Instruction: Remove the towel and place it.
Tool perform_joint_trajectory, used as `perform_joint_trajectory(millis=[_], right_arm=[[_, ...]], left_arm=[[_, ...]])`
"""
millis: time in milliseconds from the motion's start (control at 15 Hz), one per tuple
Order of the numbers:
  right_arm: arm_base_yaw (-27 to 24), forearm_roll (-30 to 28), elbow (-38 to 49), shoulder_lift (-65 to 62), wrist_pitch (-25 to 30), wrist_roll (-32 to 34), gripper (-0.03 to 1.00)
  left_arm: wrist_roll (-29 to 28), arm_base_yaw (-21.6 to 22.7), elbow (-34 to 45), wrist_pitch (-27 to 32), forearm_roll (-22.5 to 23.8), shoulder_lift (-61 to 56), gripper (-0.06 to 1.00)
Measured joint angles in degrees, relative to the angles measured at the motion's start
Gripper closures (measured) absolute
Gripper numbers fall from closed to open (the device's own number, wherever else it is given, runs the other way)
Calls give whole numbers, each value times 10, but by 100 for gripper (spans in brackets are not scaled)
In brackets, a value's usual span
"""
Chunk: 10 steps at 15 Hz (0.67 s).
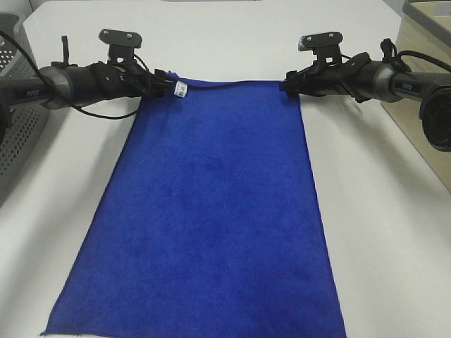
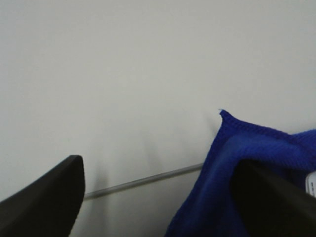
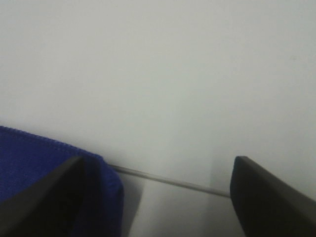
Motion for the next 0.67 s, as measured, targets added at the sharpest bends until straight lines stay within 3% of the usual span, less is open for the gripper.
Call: perform_joint_trajectory(millis=[467,667], right_arm=[[0,-23,-1,-4,26,9,18],[0,-87,-1,-5,29,9,18]], left_arm=[[-61,5,0,1,-2,0,18],[-99,5,0,14,-4,-1,18]])
